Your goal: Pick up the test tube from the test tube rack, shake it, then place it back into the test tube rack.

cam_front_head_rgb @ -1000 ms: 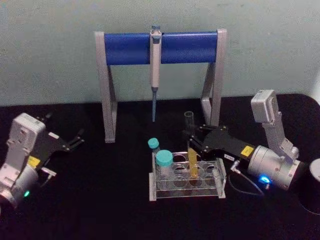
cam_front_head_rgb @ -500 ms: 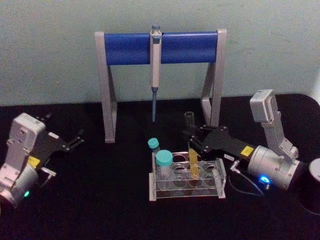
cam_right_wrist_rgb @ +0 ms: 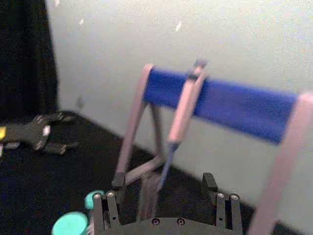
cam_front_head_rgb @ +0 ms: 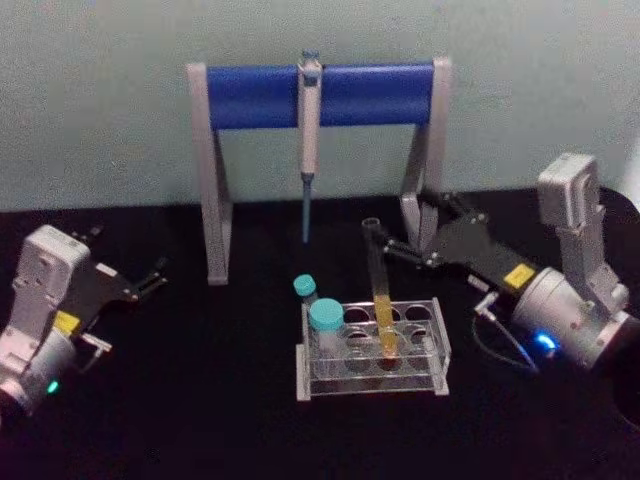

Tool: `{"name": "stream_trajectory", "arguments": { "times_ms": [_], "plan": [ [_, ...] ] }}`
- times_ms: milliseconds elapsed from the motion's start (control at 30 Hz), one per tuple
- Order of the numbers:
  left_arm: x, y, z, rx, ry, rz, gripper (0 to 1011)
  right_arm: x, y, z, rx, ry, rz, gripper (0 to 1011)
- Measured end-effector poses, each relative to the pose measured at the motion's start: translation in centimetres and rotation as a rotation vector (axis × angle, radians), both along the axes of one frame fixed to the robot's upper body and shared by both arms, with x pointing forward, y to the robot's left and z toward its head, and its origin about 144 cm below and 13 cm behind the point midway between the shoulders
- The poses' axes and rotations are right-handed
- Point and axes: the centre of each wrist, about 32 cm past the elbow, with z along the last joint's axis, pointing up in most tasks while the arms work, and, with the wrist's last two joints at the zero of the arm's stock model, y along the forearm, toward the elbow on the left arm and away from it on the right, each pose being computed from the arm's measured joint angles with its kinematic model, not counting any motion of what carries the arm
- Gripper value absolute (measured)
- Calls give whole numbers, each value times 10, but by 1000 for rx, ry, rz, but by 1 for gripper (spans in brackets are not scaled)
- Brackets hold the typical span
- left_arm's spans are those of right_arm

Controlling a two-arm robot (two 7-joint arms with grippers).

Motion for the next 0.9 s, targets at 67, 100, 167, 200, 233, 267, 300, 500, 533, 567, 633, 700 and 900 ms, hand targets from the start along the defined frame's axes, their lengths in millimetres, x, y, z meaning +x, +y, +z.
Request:
{"name": "stream_trajectory", "arguments": {
  "times_ms": [67,100,167,200,233,267,300,500,533,567,633,700,900],
  "plan": [
    [0,0,0,0,0,0,1001,-5,0,6,1,-32,-32,1000],
    [0,0,0,0,0,0,1001,-6,0,7,0,-38,-40,1000],
    [0,0,0,0,0,0,1001,-7,1,9,-6,-44,-59,1000],
    [0,0,0,0,0,0,1001,-7,1,9,-5,-44,-66,1000],
    [0,0,0,0,0,0,1001,-7,1,9,-3,-45,-74,1000],
    [0,0,0,0,0,0,1001,-8,0,10,1,-50,-92,1000],
    [0,0,0,0,0,0,1001,-8,0,10,4,-55,-105,1000],
    [0,0,0,0,0,0,1001,-13,-3,10,47,-71,-229,1000],
    [0,0,0,0,0,0,1001,-14,-3,10,49,-68,-245,1000],
    [0,0,0,0,0,0,1001,-14,-4,10,48,-59,-272,1000],
    [0,0,0,0,0,0,1001,-14,-4,10,43,-44,-300,1000],
    [0,0,0,0,0,0,1001,-15,-4,9,33,-19,-338,1000],
    [0,0,0,0,0,0,1001,-14,-4,6,-32,62,-407,1000]
  ]
}}
